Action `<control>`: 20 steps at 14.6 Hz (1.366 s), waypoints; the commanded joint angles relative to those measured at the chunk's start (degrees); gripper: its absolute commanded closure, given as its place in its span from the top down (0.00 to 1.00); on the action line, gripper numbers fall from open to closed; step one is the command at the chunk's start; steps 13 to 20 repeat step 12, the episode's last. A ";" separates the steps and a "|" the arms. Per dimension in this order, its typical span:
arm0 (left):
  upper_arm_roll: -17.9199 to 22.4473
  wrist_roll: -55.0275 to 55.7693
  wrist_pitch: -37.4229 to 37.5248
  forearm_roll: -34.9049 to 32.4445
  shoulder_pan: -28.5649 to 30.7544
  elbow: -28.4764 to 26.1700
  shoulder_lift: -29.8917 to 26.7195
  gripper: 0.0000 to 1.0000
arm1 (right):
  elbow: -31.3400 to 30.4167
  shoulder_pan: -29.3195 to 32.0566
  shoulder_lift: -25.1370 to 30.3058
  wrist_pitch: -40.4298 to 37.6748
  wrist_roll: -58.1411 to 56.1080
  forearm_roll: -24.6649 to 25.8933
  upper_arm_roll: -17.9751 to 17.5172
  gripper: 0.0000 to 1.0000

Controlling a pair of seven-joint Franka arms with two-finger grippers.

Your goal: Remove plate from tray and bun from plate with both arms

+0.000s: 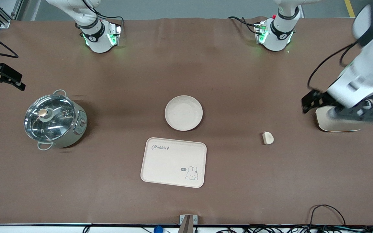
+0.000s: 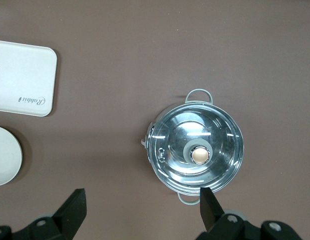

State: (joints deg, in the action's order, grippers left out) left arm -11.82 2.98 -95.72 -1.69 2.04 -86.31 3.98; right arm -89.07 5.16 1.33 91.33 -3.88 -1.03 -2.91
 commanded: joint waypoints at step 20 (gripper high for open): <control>4.52 -1.22 6.42 -0.78 -2.83 0.80 -3.27 1.00 | 0.21 -0.68 0.08 -0.10 0.01 -0.20 0.18 1.00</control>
